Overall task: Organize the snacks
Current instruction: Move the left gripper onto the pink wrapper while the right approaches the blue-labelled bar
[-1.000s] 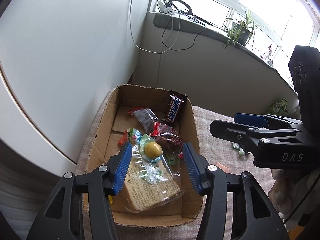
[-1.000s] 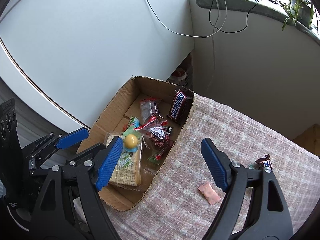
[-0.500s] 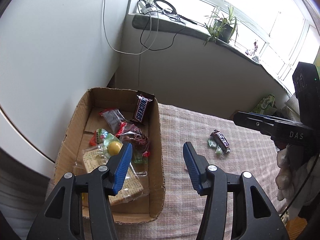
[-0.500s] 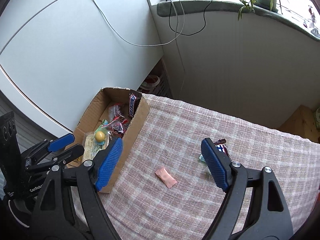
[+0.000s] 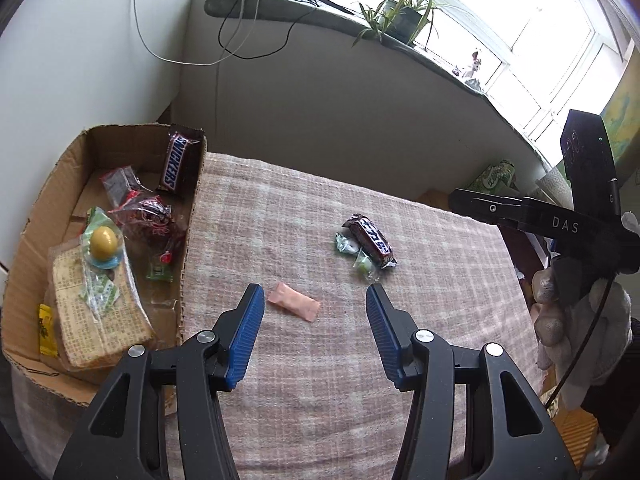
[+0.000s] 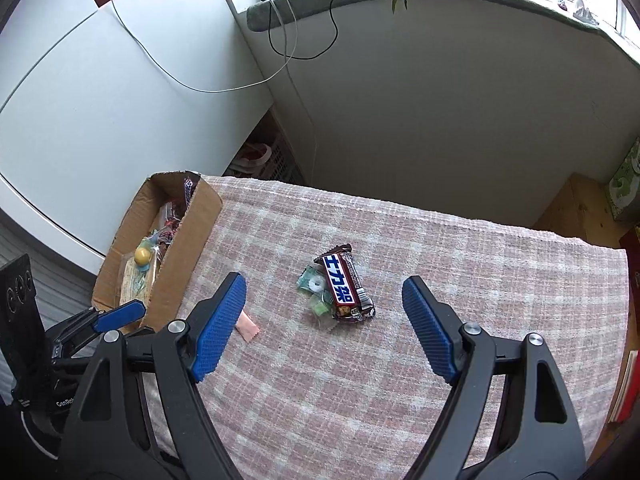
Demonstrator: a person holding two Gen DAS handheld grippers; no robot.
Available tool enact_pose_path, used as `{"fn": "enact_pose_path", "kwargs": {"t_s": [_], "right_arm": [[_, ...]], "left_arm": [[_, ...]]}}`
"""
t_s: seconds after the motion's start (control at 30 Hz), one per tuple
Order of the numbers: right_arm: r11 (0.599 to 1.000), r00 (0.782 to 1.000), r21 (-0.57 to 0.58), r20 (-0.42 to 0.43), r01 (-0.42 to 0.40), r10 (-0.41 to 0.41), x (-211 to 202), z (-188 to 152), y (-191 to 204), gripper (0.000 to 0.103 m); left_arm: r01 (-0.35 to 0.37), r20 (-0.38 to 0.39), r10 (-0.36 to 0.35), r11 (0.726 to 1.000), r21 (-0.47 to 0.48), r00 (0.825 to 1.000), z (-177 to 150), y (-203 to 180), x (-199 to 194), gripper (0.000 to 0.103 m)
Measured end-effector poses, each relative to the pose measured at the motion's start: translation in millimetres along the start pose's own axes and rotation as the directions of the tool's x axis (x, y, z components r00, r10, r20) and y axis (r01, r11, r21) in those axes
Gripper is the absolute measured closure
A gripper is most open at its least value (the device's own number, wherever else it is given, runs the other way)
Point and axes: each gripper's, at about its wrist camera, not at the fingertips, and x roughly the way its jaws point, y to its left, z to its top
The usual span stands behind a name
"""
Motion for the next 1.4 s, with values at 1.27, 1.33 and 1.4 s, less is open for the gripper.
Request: {"fn": "enact_pose_path", "kwargs": {"t_s": [1.27, 1.33, 1.4], "right_arm": [[0.994, 0.986, -0.092, -0.159, -0.065, 0.050, 109, -7, -21, 0.052], [0.993, 0.985, -0.101, -0.166, -0.055, 0.038, 112, -7, -20, 0.052], [0.993, 0.985, -0.107, -0.171, -0.054, 0.035, 115, -7, -18, 0.052]], "left_arm": [[-0.159, -0.061, 0.160, 0.987, 0.030, 0.985, -12, -12, 109, 0.082], [-0.163, -0.057, 0.165, 0.986, 0.038, 0.985, -11, -13, 110, 0.086], [-0.159, -0.057, 0.161, 0.986, 0.045, 0.985, -12, -12, 110, 0.087]]}}
